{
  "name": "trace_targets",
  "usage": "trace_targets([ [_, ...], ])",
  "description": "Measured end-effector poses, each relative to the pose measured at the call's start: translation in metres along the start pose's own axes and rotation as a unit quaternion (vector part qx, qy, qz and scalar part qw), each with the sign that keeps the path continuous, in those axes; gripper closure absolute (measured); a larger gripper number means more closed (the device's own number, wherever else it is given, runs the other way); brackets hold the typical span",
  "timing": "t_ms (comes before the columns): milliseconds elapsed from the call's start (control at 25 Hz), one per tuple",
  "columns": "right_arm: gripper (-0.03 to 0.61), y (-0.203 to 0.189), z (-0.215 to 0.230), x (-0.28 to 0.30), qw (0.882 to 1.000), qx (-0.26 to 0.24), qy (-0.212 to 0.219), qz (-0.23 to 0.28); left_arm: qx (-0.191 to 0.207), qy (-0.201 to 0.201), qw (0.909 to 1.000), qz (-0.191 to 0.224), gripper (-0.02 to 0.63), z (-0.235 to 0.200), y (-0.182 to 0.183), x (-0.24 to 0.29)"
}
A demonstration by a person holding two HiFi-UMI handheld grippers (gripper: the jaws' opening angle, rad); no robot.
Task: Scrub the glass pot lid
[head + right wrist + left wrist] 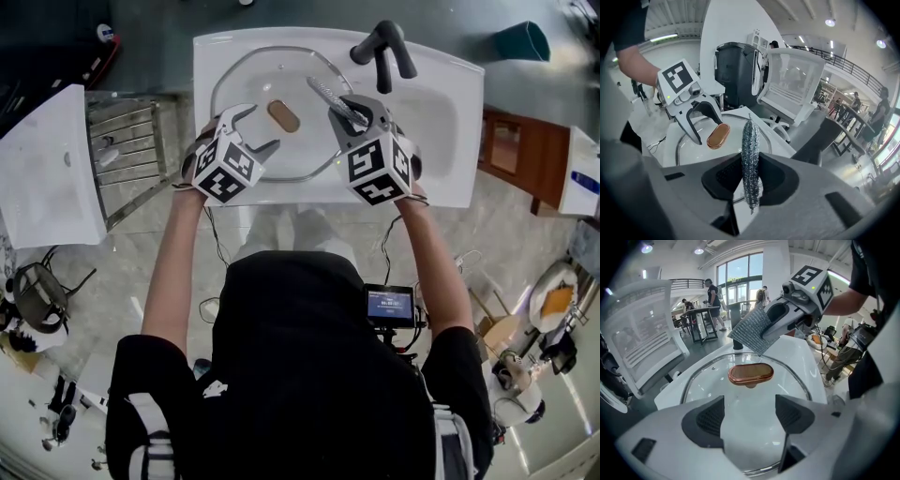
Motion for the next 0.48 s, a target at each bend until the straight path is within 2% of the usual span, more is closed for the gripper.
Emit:
trace_targets([
  [480,0.509,0.019,0.021,0.014,0.994,-0.102,-0.032,-0.015,0.0,-0.001,1.0,0.002,0.304,0.001,0.002,-0.002],
])
Point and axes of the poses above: the fingertips, and each gripper's own axes: x forward along the fingers, z to its right, y out of its top, the point moved 1 cm from there along -x, backward along the fingers
